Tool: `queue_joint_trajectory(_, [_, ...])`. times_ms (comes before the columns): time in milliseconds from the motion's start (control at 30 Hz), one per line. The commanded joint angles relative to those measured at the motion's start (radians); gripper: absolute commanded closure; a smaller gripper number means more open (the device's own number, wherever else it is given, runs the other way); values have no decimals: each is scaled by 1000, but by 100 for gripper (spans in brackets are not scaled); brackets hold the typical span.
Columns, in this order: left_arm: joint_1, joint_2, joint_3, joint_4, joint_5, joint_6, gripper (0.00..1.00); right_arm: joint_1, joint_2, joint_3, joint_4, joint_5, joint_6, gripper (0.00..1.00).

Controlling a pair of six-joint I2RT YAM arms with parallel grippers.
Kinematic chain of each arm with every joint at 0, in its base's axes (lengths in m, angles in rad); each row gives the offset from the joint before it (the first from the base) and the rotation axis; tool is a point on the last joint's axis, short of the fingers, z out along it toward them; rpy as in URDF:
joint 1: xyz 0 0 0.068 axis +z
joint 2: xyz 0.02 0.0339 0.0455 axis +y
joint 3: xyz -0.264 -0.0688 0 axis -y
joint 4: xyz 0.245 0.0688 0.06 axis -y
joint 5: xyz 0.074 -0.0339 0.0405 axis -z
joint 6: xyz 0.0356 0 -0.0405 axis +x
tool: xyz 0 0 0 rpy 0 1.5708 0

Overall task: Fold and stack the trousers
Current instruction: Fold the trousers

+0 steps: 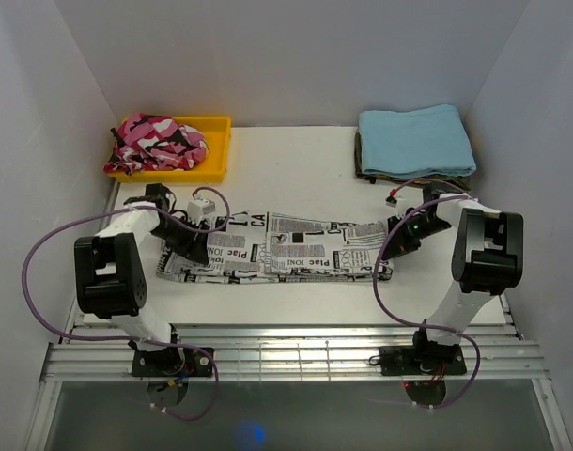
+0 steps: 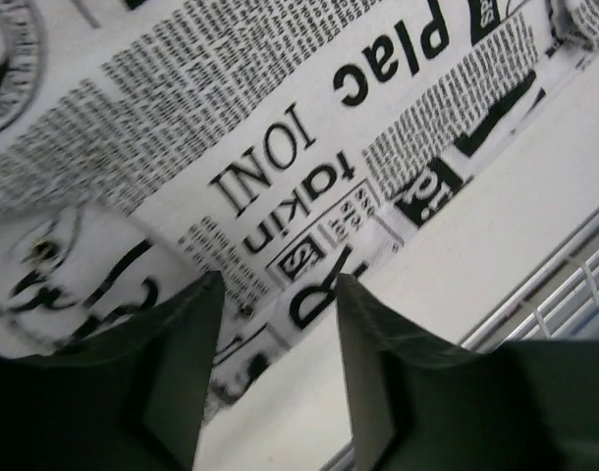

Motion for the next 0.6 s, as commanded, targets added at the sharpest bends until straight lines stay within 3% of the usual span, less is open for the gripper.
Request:
queue_joint_trajectory(0, [7,-62,192,-38,24,23,36,-32,-24,-8,-80,101,-154,92])
queue_joint_trajectory(100, [7,79,427,-107,61,60,32,-43,10,19,-92,87,-152,92])
queue_joint_trajectory(200, [-7,200,547,-159,168,152,28,-44,46,49,-102,70,-140,92])
queue_joint_trajectory(333, [-66,347,730,-160,203,197,27,-46,73,93,-117,58,-125,92])
queue_joint_trajectory(567, [-214,534,870,-170,335,235,31,-46,96,115,-122,47,-111,92])
